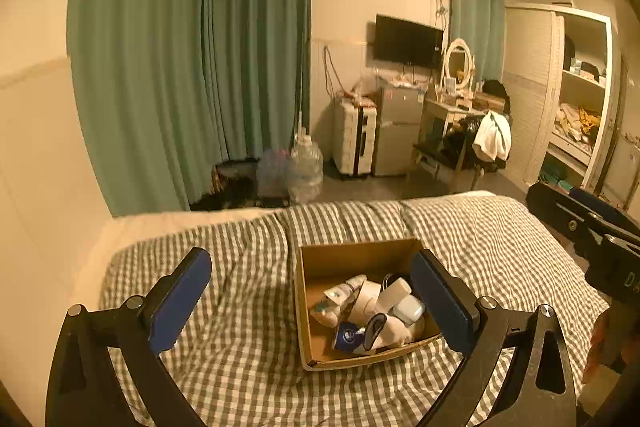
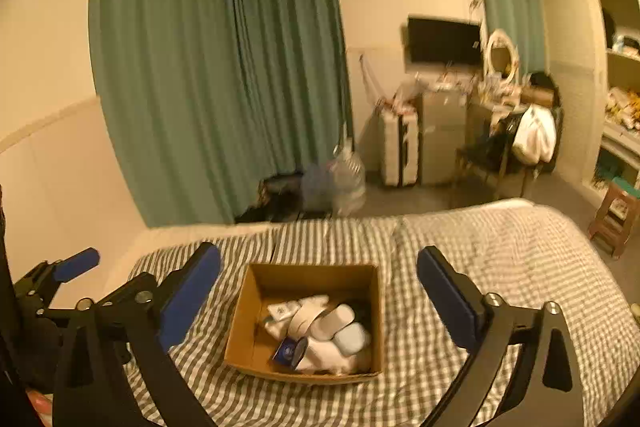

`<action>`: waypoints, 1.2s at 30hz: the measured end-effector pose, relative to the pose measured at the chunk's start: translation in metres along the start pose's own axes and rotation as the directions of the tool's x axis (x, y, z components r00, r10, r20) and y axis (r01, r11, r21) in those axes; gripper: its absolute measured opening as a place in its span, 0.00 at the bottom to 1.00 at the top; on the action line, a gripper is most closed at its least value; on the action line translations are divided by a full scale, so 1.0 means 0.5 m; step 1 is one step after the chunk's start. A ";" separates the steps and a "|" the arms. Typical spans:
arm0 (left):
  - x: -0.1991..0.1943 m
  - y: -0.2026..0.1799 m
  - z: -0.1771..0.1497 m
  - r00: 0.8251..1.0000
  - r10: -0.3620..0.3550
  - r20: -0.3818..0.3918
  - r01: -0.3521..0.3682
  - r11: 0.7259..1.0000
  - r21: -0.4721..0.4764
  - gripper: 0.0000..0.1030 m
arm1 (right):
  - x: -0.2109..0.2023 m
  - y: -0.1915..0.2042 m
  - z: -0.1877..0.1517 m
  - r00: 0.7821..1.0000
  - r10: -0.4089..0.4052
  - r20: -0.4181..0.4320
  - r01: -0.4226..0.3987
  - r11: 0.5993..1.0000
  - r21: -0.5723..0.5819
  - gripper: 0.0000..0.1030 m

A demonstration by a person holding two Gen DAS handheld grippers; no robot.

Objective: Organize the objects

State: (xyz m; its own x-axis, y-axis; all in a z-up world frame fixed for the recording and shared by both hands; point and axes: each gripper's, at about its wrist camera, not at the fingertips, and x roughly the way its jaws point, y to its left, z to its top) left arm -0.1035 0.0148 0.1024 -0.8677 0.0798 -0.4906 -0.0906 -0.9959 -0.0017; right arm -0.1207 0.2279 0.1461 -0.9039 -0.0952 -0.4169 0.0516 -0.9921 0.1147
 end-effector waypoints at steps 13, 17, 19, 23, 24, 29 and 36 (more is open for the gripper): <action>-0.075 -0.040 -0.023 0.991 0.017 0.136 -0.021 0.999 0.029 1.00 | -0.095 -0.019 -0.035 0.991 -0.065 0.114 0.076 0.992 -0.096 0.99; -0.058 -0.054 -0.044 0.993 0.022 0.119 -0.029 0.998 0.056 1.00 | -0.088 -0.049 -0.056 0.992 -0.057 0.109 0.066 0.994 -0.082 0.99; -0.048 -0.058 -0.057 0.992 0.024 0.126 -0.031 0.998 0.053 1.00 | -0.089 -0.063 -0.068 0.991 -0.045 0.128 0.053 0.997 -0.060 0.99; -0.041 -0.057 -0.079 0.986 0.061 0.152 -0.063 0.998 0.005 1.00 | -0.079 -0.087 -0.088 0.991 -0.023 0.130 0.028 0.999 -0.033 0.99; -0.042 -0.057 -0.083 0.985 0.069 0.161 -0.069 0.998 -0.003 1.00 | -0.074 -0.092 -0.094 0.991 -0.029 0.129 0.034 0.999 -0.036 0.99; -0.036 -0.060 -0.112 0.975 0.104 0.195 -0.102 0.995 -0.020 1.00 | -0.049 -0.105 -0.121 0.992 -0.054 0.113 0.061 0.996 -0.060 0.99; -0.003 -0.079 -0.157 0.972 0.120 0.200 -0.128 0.991 0.029 1.00 | -0.015 -0.114 -0.169 0.994 -0.062 0.094 0.068 0.996 -0.060 0.99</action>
State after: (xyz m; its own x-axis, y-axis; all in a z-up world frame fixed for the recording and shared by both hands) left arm -0.0601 0.0508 0.0347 -0.9525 -0.0332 -0.3026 0.0072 -0.9962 0.0868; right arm -0.0808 0.2780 0.0664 -0.9414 -0.0250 -0.3363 0.0152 -0.9994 0.0316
